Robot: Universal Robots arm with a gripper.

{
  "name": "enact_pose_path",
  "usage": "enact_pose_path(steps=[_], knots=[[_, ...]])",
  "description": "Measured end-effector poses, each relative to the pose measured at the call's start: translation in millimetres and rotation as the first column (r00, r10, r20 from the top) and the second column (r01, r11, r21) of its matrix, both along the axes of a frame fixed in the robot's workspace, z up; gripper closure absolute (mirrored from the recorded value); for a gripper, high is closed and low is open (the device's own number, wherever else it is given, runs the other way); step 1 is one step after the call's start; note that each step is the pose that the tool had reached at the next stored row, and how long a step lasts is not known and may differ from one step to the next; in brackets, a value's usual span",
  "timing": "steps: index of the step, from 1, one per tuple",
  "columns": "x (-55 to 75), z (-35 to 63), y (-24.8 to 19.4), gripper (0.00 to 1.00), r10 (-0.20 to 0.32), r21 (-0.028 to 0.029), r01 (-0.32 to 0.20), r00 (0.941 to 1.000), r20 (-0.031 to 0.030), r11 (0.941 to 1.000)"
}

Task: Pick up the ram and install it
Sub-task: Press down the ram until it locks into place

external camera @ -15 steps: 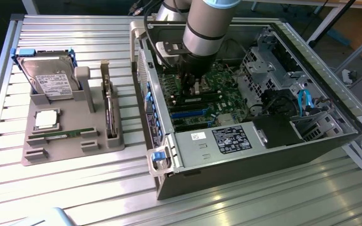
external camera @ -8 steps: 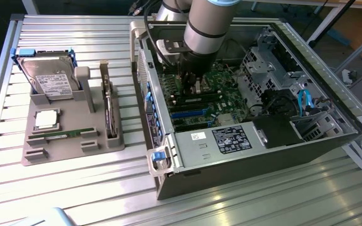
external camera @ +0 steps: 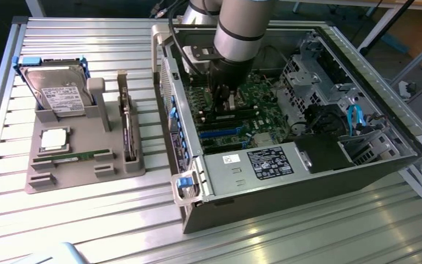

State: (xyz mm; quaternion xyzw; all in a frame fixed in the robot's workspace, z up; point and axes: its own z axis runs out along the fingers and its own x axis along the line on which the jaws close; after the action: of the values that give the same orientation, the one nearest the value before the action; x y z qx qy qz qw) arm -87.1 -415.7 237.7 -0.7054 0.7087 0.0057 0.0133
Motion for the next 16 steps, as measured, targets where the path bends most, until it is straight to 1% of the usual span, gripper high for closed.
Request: enact_pose_path(steps=[2,4,5,6,7,16], knots=[[0.0,0.0,3.0,0.90,0.000,-0.0194,0.000,1.0000,0.0001,0.9998],[0.0,0.0,7.8,0.90,0.000,-0.0347,0.000,1.0000,-0.0001,0.9994],[0.0,0.0,10.0,0.90,0.000,-0.0405,0.000,1.0000,0.0000,0.9992],[0.0,0.0,11.1,0.90,0.000,-0.0419,0.000,1.0000,-0.0001,0.9991],[0.0,-0.1,11.4,0.90,0.000,-0.0419,0.000,1.0000,0.0000,0.9991],[-0.1,-3.5,11.5,0.90,0.000,-0.0419,0.000,1.0000,0.0001,0.9991]])
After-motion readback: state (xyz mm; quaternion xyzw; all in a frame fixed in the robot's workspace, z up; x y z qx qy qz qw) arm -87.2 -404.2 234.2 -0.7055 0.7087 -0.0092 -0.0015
